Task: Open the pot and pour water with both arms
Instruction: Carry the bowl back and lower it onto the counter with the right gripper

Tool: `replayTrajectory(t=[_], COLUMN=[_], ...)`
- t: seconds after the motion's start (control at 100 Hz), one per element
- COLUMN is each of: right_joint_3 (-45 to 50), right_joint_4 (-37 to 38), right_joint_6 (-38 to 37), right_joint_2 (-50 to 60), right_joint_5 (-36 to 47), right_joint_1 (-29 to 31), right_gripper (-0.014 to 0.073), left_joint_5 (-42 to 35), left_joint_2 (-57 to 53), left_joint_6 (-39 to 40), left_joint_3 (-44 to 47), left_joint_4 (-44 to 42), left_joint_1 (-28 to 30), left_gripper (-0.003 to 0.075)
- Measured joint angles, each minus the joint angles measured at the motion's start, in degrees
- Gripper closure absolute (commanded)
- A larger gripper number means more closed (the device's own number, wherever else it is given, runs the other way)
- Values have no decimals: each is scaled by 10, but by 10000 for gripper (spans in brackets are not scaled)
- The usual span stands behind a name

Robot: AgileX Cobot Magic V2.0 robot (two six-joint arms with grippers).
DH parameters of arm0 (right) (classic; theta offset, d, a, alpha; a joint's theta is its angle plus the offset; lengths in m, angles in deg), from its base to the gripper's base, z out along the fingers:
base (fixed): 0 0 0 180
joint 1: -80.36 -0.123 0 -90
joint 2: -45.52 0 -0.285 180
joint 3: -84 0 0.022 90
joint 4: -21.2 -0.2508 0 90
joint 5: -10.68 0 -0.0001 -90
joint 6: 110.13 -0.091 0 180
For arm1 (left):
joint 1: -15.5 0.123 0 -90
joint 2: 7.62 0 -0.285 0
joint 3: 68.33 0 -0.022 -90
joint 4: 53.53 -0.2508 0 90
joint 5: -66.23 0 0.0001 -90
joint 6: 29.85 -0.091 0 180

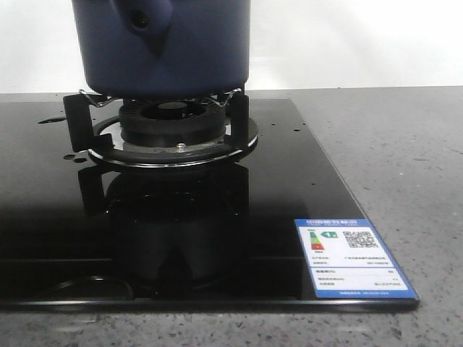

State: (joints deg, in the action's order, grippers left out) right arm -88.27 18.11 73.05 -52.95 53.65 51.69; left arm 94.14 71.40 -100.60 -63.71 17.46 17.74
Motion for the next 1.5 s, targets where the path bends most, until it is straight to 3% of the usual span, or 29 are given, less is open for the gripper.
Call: replayTrajectory(t=[0.18,0.32,0.56,0.79,0.99,1.23,1.5], right_joint_3=[0,-14,-77,-155,-163,-105,-13], right_joint_4=[0,0,3,3,5,5,4], right_joint_6=[0,0,0,0,0,0,0], right_joint_2=[0,4,59,92,87,79,78], right_joint_5=[-8,-93,-416,-783,-1008,-1039,-988], right_joint_1=[0,0,30,127,212,246,250], right_gripper=[637,637,637,637,637,637,637], left_joint_5=[5,25,97,140,147,148,143], left_joint_2=[0,0,0,0,0,0,2], left_joint_6=[0,0,0,0,-17,-45,-47], left_joint_3=[0,0,0,0,-1,-1,-1], left_joint_4=[7,18,25,71,94,99,99], left_joint_1=[0,0,0,0,-23,-76,-82], left_gripper=[365,365,365,365,365,365,365])
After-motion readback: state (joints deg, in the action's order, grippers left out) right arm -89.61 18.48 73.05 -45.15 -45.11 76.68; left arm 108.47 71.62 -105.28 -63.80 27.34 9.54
